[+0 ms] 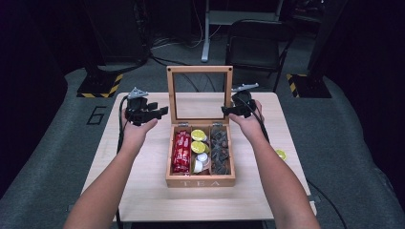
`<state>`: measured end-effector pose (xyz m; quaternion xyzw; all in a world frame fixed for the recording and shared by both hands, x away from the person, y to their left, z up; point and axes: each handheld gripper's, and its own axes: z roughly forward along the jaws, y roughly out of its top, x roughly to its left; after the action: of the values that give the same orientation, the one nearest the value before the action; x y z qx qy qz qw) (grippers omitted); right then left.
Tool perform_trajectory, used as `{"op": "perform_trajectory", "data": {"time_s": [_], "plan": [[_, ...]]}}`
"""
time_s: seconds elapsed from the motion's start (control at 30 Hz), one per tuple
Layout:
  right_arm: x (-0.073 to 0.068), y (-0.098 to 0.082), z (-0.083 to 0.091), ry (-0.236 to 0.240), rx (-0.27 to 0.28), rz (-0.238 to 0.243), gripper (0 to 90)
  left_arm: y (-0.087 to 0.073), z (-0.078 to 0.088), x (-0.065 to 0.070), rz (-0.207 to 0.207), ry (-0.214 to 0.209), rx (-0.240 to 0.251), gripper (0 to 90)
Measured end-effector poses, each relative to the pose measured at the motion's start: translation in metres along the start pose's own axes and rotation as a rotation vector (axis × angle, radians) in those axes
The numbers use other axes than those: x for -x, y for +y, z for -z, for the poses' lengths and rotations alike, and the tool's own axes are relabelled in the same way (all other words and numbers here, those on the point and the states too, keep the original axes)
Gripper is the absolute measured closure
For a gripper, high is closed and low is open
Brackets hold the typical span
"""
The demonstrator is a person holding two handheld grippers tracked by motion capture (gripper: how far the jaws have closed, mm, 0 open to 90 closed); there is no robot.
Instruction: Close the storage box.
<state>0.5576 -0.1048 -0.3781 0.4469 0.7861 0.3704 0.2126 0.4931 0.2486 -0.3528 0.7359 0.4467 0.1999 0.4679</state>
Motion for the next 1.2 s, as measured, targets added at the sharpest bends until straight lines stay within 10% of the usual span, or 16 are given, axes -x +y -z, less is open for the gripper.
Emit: {"op": "perform_trajectory", "data": {"time_s": [0.8, 1.2], "plan": [[0.001, 0.011, -0.013, 0.000, 0.033, -0.022, 37.0, -0.003, -0.005, 0.002, -0.002, -0.012, -0.010, 46.3], [0.003, 0.012, -0.017, -0.034, 0.030, -0.034, 55.0, -0.007, 0.001, -0.004, 0.010, 0.000, -0.010, 46.3]]}}
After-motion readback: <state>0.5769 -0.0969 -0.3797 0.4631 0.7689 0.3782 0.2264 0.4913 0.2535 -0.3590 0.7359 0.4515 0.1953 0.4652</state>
